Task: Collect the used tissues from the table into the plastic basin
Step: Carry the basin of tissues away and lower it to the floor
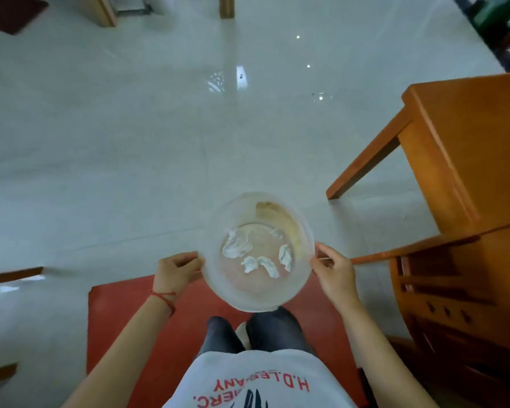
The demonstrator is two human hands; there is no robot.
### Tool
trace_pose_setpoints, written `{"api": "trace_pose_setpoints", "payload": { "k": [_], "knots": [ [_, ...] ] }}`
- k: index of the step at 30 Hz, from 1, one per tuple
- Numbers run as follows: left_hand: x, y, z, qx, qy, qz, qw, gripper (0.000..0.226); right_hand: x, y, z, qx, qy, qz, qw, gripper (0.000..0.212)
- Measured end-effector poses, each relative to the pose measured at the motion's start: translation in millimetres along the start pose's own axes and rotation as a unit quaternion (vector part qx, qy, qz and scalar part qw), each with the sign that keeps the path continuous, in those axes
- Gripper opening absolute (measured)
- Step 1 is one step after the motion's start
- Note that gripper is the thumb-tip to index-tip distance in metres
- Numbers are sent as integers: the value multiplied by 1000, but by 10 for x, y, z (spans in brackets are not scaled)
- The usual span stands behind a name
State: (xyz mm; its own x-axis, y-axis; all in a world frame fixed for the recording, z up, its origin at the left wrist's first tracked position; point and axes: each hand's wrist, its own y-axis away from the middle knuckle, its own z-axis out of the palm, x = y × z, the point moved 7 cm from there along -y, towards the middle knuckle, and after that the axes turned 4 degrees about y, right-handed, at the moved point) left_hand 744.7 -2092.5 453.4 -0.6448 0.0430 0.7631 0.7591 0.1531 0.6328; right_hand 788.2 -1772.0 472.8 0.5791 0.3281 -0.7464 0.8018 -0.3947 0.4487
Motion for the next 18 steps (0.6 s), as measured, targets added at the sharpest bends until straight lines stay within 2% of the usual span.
{"api": "trace_pose_setpoints", "payload": {
  "k": [8,18],
  "knots": [
    [693,-767,183,41,38,-21,998,22,-759,-1102,116,-17,17,-29,999,36],
    [1971,-1711,575,45,43,13,998,22,-1734,-2374,36,-20,-5,-36,999,35]
  ]
}}
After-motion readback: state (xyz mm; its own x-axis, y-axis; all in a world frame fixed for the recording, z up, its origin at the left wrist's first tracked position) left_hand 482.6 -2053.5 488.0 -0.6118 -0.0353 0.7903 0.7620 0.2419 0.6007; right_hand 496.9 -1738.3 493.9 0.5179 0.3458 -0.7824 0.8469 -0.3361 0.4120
